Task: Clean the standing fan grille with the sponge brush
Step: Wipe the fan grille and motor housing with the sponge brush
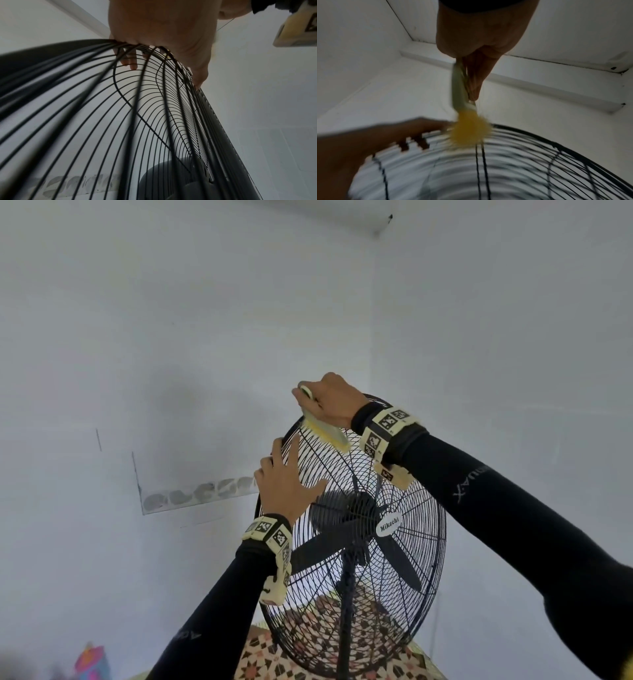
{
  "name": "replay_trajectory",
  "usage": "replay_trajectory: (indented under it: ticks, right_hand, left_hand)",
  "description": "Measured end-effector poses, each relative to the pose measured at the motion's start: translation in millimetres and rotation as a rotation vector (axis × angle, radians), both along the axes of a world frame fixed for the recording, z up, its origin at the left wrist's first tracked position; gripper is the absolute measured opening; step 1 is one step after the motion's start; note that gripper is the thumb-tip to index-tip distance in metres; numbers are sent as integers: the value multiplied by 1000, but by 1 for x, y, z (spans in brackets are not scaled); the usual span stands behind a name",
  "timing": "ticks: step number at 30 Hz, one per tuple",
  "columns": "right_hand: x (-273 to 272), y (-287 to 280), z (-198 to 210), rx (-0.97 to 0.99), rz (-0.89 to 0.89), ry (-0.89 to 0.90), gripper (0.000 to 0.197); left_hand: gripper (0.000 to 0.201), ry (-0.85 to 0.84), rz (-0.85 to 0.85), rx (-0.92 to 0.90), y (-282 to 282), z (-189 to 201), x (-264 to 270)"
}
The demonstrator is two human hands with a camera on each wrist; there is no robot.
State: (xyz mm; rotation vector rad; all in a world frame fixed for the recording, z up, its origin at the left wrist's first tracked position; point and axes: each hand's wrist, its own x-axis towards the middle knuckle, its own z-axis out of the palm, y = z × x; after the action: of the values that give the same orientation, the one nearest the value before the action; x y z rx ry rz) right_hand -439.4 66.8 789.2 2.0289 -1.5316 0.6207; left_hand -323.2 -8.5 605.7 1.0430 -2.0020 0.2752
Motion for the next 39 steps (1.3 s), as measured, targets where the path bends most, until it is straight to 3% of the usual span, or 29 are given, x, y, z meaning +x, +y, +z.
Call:
replay_trajectory:
  ticks: [2,5,9,13,16,21,23,26,28,32,34,37,39]
  right_hand:
    - [-1,1,6,-17,-12,-5,49]
    - [-2,8,2,-57,36,-47,36]
    - [-17,14,-20,50,54,-22,26]
    - [-28,17,-13,125,60,-207,41]
    - [-35,22,-19,75,67,-273,54]
    - [-56,33,-70,145,133,-444,64]
    - [-66,33,-80,171,142,-437,71]
    - [-68,32,-85,17,219,-491,68]
    - [-71,29,-99,-40,209,-409,61]
    - [-86,35,-113,72,28,-320,42]
    - [-87,39,-104,46,48,-379,39]
    - [-91,36,-107,-21,158,-373,54]
    - [-102,31,-121,51,97,-286,39]
  left_hand:
    - [108,-6,16,-15,-1,-1,-1]
    - [108,-5,13,-4,-2,-1,-2]
    - [108,28,-12,-11,-5,-4,-1]
    - [108,20,6,-19,-4,-1,-5]
    - [109,10,18,-9,-4,0,-5]
    - [108,-9,27,42,0,0,-2]
    - [108,-4,23,49,1,1,-1]
    - [107,2,27,37,3,2,-3]
    - [108,7,36,37,3,1,-4]
    - [111,8,43,77,-1,-3,0]
    - [111,2,53,68,1,-3,0]
    - [110,-3,50,55,5,-3,-3]
    - [109,5,37,80,6,-2,-3]
